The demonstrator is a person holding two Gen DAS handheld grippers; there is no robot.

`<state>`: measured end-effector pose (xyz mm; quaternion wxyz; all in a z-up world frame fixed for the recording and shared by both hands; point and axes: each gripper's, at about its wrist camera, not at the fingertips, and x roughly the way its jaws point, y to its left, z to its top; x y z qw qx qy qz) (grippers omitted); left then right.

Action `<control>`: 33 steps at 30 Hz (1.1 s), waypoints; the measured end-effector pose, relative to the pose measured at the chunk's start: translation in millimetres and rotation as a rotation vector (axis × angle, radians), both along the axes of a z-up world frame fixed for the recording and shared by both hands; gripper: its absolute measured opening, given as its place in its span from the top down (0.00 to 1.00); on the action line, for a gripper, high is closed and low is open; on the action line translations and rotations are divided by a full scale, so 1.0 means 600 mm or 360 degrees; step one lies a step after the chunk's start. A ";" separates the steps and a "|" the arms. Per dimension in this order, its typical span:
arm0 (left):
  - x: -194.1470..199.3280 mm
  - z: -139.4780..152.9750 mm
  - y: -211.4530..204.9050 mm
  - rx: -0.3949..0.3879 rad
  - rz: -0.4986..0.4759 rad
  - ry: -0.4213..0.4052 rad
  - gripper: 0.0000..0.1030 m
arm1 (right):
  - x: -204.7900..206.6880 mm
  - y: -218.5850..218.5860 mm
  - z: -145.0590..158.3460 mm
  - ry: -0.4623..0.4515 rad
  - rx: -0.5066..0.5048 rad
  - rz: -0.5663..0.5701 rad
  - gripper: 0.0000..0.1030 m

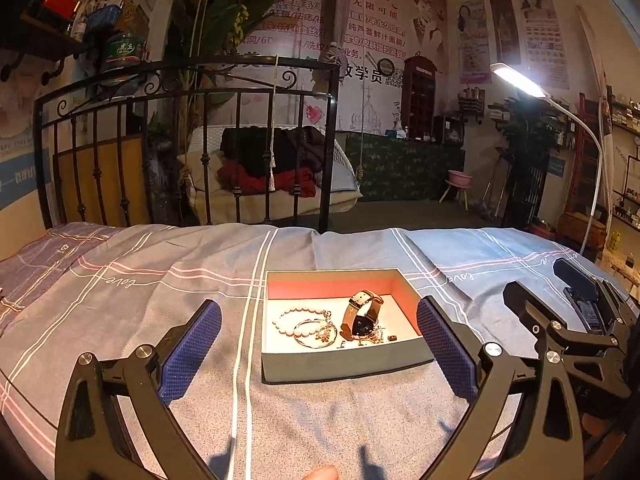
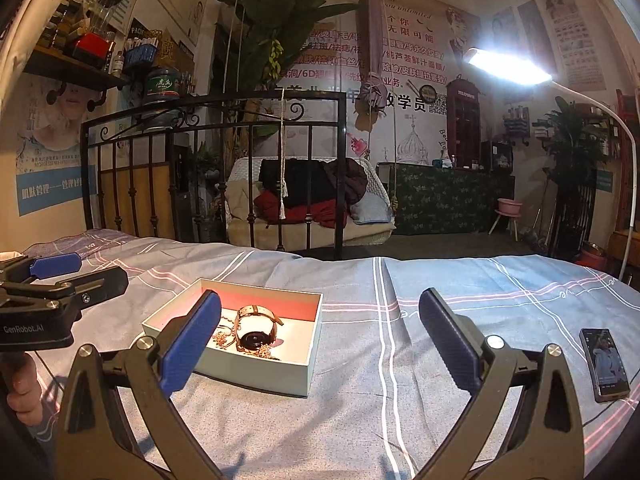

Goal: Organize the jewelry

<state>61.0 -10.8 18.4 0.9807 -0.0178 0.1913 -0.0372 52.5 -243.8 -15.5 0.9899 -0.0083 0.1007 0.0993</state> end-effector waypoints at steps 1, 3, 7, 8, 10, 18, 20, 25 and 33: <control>-0.001 0.000 0.000 0.0000 -0.0001 0.0000 0.07 | 0.000 0.000 0.000 0.0001 0.0001 0.0003 0.05; -0.001 0.000 0.000 0.0001 0.0004 0.0000 0.07 | -0.001 0.000 0.001 -0.0001 0.0001 0.0000 0.05; -0.002 -0.003 -0.001 -0.0006 0.0002 0.0008 0.06 | -0.001 -0.001 0.000 0.0005 0.0001 -0.0001 0.05; -0.002 -0.003 -0.001 -0.0007 0.0002 0.0011 0.06 | -0.001 -0.001 0.000 0.0008 0.0002 0.0003 0.05; -0.003 -0.004 -0.002 -0.0005 0.0006 0.0011 0.06 | -0.001 -0.001 -0.001 0.0011 0.0002 0.0006 0.05; -0.006 -0.003 -0.001 0.0003 0.0021 0.0006 0.06 | -0.003 0.000 -0.003 0.0013 -0.0003 0.0014 0.05; -0.006 -0.002 -0.002 0.0005 0.0027 0.0009 0.07 | -0.002 0.000 -0.002 0.0015 -0.0003 0.0018 0.05; -0.009 0.000 -0.001 0.0004 0.0033 0.0006 0.06 | -0.001 0.002 -0.002 0.0017 -0.0005 0.0021 0.05; -0.006 -0.001 -0.003 0.0011 0.0040 0.0019 0.06 | 0.000 0.002 -0.002 0.0021 -0.0003 0.0022 0.05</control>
